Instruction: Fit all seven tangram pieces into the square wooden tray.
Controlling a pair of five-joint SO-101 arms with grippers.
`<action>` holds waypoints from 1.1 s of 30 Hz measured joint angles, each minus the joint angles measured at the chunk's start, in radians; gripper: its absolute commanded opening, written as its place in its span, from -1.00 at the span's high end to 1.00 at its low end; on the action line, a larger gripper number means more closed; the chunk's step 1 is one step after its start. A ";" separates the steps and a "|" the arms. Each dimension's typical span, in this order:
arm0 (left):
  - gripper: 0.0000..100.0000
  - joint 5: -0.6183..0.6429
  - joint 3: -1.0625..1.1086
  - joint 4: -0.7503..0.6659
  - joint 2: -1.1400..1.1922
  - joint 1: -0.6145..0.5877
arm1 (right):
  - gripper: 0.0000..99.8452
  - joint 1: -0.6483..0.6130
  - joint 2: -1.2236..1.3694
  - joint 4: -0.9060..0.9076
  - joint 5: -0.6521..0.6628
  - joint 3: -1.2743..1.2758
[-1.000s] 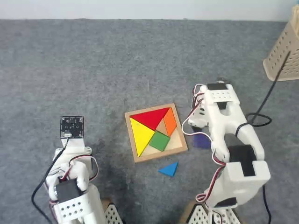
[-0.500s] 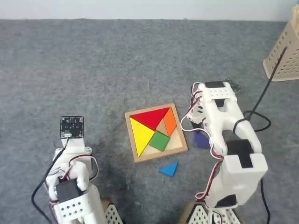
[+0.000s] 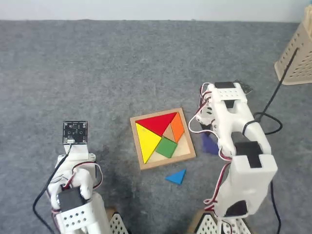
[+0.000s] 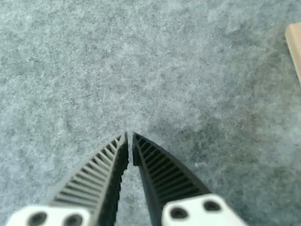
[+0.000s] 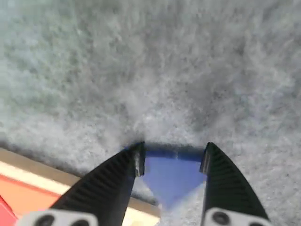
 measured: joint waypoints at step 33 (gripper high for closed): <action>0.97 0.000 0.000 0.000 0.000 0.000 | 0.76 -0.198 -0.546 -0.121 1.043 0.509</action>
